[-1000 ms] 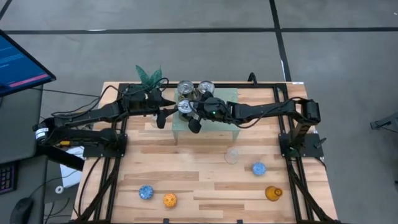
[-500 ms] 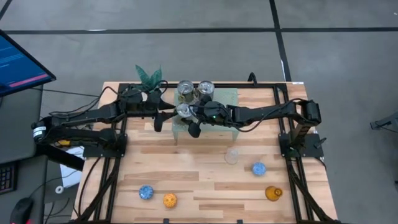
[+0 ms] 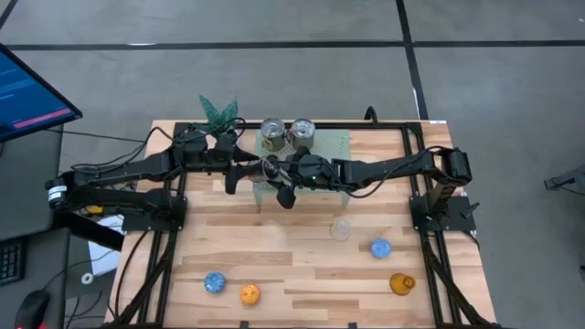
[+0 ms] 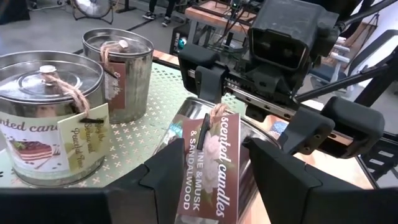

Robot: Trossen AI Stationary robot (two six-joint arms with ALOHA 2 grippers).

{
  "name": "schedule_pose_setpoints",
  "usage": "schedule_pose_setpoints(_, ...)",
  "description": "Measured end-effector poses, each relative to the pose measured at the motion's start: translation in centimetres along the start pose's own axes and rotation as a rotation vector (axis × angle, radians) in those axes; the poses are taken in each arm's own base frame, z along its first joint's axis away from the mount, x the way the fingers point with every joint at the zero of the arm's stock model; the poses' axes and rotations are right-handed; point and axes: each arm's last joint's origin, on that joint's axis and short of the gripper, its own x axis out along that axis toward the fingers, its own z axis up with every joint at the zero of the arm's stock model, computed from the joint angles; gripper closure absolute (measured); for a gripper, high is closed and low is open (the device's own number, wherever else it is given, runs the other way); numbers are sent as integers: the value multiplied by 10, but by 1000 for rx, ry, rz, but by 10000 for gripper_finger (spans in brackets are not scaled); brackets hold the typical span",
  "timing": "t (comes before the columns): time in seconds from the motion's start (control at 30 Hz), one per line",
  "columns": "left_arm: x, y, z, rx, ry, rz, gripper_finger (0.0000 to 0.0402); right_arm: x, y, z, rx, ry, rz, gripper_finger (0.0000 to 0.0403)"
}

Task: Pick & Place candle stick holders
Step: Put the silver scented candle can on the shelf

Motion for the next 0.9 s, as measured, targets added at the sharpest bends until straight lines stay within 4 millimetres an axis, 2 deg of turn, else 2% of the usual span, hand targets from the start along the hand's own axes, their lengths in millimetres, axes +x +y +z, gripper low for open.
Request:
schedule_pose_setpoints(0.33, 0, 1, -3, -5, 29, 5, 220, -12, -1, 13, -31, -15, -6, 121)
schedule_pose_setpoints(0.5, 0, 1, -5, -7, 42, 8, 220, -14, -2, 13, -26, -4, -9, 116)
schedule_pose_setpoints(0.7, 2, 2, -17, -43, 84, 5, 220, -14, -2, 16, -20, -24, -7, 69)
schedule_pose_setpoints(0.9, 3, 3, -19, -45, 84, 5, 220, -14, -3, 20, -12, -47, -3, 25)
